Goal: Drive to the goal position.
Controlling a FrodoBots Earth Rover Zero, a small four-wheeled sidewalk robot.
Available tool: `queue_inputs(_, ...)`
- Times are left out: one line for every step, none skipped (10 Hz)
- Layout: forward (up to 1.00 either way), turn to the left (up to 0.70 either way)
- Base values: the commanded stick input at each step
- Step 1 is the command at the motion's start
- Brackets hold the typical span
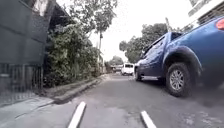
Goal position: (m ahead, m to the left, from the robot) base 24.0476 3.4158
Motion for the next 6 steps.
queue_inputs(0.7, 0.0)
queue_inputs(0.7, 0.0)
queue_inputs(0.7, 0.0)
queue_inputs(0.7, 0.0)
queue_inputs(0.7, 0.0)
queue_inputs(0.7, 0.0)
